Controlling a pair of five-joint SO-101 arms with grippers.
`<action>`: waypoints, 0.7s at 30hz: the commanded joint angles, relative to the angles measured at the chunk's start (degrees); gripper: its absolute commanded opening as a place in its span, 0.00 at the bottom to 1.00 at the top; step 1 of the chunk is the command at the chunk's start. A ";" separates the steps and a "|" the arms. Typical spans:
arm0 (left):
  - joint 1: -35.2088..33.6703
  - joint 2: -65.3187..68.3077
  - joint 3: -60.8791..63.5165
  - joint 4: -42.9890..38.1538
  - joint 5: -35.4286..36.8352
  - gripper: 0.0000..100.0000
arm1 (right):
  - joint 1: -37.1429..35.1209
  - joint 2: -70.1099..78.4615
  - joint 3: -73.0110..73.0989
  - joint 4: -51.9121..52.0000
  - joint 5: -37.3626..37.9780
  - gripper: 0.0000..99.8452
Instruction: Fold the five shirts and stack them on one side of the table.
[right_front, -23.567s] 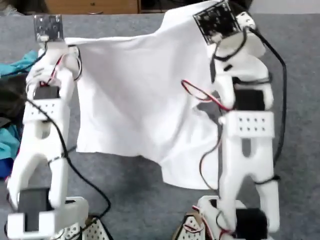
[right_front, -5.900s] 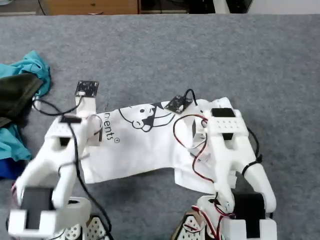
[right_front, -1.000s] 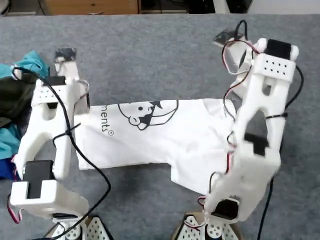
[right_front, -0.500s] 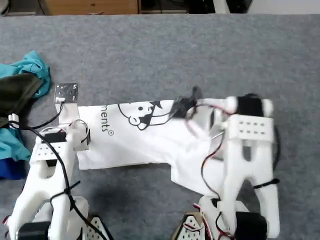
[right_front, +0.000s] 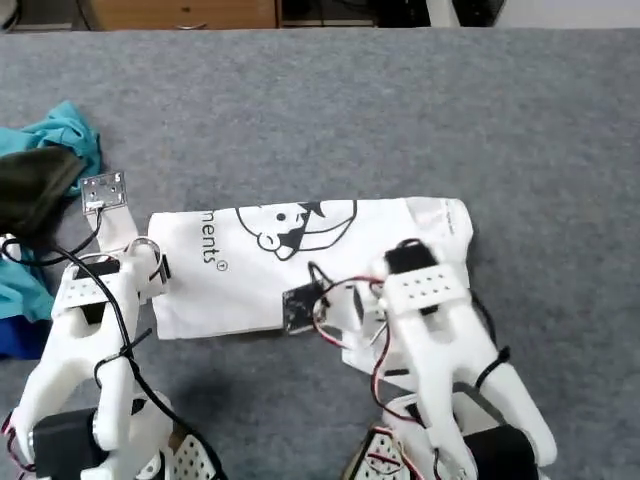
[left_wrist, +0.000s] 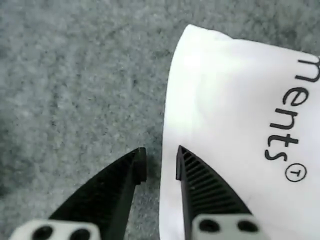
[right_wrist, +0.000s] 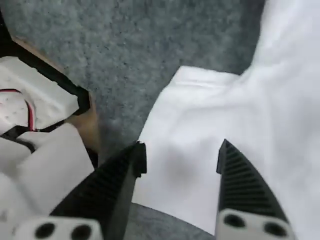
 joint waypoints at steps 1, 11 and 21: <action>0.53 -0.04 -2.73 -0.44 0.44 0.12 | -3.21 -1.01 2.51 -2.20 -1.05 0.24; 1.14 -0.04 -2.64 -0.44 -1.49 0.12 | -7.34 -0.92 10.15 -10.99 -6.24 0.24; 1.14 -0.31 -2.29 -0.18 -1.49 0.12 | -6.90 -0.84 12.70 -16.79 -6.86 0.24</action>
